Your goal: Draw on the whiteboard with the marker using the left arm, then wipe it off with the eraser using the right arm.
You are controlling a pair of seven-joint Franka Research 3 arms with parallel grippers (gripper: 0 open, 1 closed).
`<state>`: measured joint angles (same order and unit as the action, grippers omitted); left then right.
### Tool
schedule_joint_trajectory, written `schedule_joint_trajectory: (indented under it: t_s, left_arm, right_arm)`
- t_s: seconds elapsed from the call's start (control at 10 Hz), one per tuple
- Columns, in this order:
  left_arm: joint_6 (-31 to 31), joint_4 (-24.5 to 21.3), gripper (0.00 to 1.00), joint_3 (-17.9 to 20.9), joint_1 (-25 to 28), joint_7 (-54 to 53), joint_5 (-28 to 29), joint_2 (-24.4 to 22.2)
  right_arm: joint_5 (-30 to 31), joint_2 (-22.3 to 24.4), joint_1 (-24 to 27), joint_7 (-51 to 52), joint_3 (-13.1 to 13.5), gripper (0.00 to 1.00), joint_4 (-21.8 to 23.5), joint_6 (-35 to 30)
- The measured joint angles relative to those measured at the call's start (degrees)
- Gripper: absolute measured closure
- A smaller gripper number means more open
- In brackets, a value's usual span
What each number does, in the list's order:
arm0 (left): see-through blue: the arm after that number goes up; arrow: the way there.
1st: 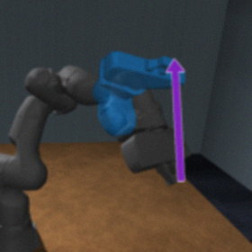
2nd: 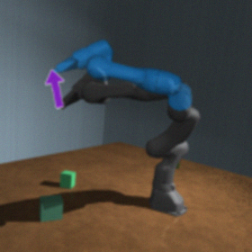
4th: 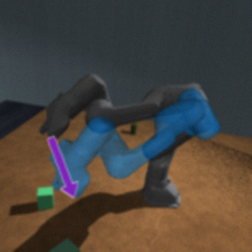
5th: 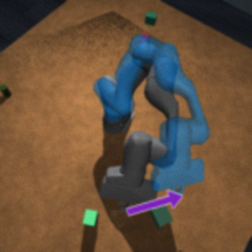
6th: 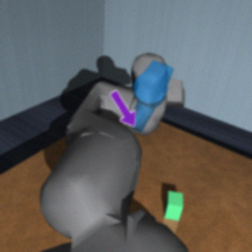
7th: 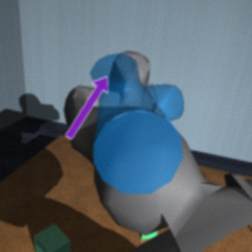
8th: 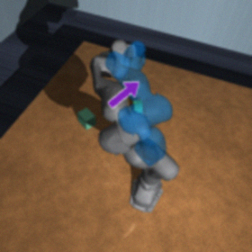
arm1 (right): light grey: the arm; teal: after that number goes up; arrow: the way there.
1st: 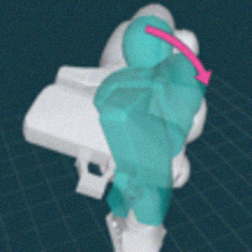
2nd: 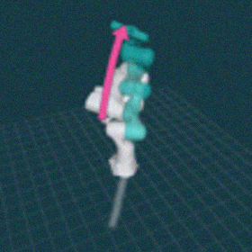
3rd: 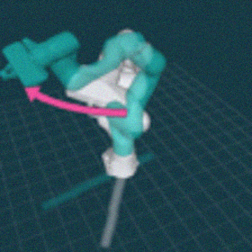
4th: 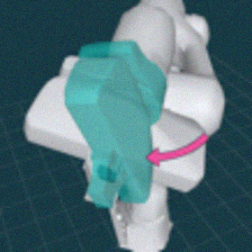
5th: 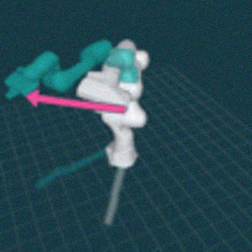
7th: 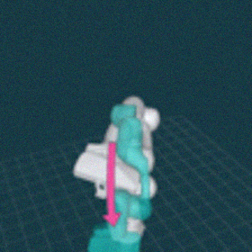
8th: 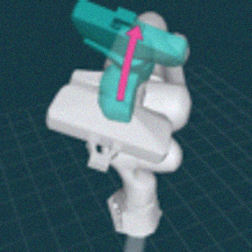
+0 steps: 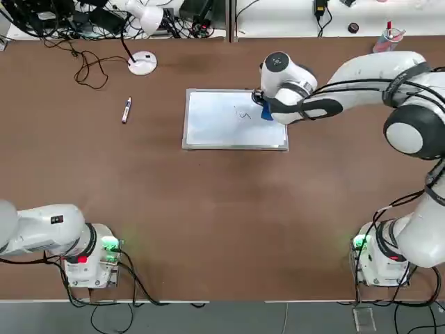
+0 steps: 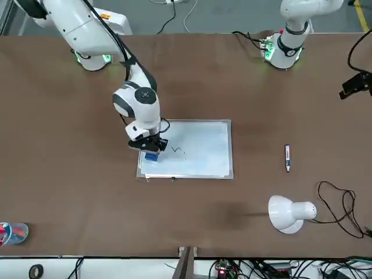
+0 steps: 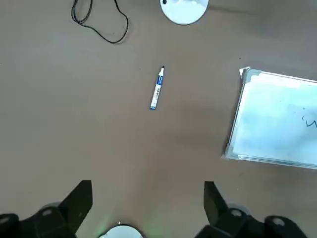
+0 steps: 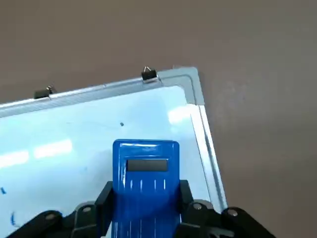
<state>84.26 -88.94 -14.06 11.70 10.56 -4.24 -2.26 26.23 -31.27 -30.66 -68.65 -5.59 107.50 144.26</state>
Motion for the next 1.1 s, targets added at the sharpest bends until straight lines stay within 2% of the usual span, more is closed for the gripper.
schedule_joint_trajectory:
  t_s: [0.6, 1.1]
  left_arm:
    - [0.00, -0.04, 0.00, 0.00, 0.35, 0.00, 0.00, 0.00]
    - [0.24, -0.06, 0.00, 0.00, 0.35, 0.00, 0.00, 0.01]
  right_arm:
    - [0.24, -1.38, -2.41, -2.83, -0.53, 0.44, -1.38, -0.27]
    - [5.54, -3.77, -4.21, -7.59, -0.59, 0.44, -2.17, -0.50]
